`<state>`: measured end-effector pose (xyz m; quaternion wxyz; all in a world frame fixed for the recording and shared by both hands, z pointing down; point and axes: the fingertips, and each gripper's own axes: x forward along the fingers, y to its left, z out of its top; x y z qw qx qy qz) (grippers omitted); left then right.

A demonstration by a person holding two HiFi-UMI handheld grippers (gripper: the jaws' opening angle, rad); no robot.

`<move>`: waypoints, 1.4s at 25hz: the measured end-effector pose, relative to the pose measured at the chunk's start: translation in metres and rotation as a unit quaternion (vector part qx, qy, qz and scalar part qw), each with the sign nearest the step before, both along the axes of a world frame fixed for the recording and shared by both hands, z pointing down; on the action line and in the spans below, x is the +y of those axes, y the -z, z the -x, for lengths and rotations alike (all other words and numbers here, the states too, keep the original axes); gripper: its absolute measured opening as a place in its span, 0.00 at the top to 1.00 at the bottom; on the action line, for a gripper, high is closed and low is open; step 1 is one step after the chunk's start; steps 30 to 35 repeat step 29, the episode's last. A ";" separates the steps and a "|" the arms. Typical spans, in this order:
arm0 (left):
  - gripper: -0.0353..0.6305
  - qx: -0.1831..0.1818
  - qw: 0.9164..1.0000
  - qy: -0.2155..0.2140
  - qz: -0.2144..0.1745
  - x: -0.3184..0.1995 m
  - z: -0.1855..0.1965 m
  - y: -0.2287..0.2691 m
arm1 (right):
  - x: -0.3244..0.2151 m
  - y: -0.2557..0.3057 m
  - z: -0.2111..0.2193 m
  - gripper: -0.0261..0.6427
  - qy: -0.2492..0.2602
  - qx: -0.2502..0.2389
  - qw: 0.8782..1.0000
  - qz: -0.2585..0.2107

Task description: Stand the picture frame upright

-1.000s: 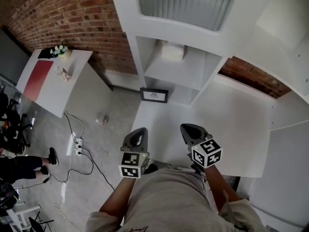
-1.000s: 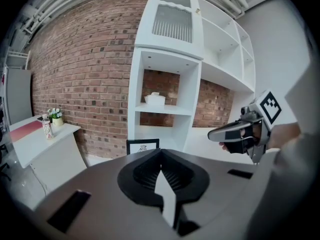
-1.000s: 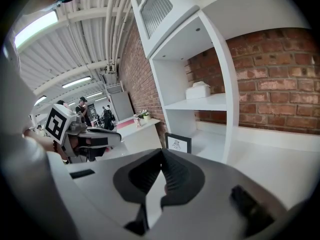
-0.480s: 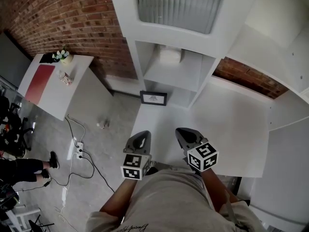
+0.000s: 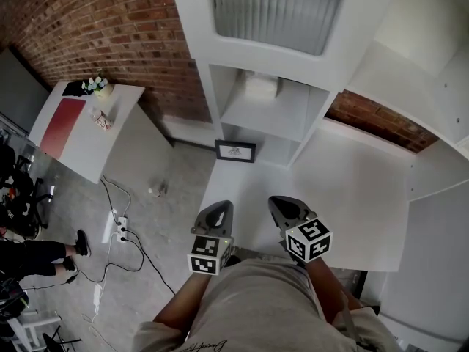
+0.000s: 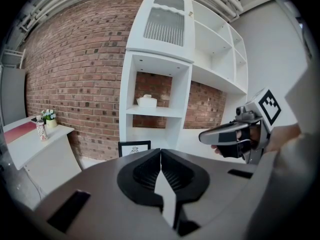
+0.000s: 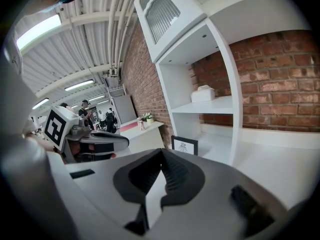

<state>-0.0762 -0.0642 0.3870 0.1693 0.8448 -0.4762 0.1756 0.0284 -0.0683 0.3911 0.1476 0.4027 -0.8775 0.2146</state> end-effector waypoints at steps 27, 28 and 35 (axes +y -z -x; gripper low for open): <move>0.92 0.006 1.000 0.005 -0.005 0.002 0.007 0.004 | 0.002 -0.003 0.012 0.92 0.009 0.003 1.000 0.002; 0.92 0.005 1.000 0.005 -0.005 0.001 0.008 0.004 | 0.002 -0.003 0.012 0.92 0.009 0.004 1.000 0.002; 0.92 0.005 1.000 0.005 -0.006 0.001 0.008 0.004 | 0.002 -0.003 0.012 0.92 0.009 0.004 1.000 0.002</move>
